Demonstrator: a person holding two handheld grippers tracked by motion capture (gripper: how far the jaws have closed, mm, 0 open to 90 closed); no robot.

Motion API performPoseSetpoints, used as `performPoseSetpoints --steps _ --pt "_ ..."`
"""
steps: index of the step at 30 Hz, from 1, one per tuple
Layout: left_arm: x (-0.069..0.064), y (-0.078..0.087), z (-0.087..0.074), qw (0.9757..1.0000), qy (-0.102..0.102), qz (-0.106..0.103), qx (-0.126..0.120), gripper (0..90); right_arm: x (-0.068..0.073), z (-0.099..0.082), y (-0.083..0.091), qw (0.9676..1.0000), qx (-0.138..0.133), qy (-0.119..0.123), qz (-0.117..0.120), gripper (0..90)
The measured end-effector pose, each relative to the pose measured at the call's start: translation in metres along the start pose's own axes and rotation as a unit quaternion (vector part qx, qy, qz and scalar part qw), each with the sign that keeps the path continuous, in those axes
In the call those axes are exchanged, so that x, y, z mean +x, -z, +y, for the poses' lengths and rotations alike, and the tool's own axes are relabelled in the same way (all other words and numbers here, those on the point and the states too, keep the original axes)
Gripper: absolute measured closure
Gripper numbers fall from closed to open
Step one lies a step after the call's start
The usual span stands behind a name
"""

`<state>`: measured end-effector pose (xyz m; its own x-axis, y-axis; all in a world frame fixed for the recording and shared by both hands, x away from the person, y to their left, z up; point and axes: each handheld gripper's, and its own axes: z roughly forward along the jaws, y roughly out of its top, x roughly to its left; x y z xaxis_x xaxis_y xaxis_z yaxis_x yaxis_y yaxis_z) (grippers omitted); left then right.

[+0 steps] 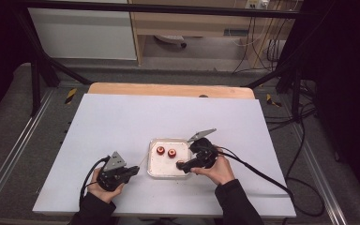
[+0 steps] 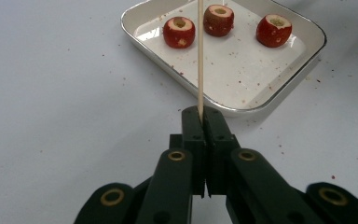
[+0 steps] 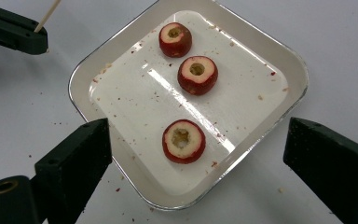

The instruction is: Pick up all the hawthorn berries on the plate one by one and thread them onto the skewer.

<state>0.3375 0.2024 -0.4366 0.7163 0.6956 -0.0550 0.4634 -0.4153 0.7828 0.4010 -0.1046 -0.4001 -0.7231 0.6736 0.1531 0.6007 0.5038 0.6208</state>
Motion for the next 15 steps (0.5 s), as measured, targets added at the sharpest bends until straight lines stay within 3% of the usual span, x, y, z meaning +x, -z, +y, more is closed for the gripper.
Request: performPoseSetpoints --steps 8,15 --pt "-0.001 0.0 0.0 1.0 -0.002 0.004 0.001 88.4 -0.001 0.011 -0.009 0.9996 0.024 0.009 0.013 26.1" --pt "-0.001 -0.002 0.001 1.0 -0.003 0.002 0.003 88.4 0.0 0.015 -0.021 0.996 0.082 0.022 0.028 39.3"
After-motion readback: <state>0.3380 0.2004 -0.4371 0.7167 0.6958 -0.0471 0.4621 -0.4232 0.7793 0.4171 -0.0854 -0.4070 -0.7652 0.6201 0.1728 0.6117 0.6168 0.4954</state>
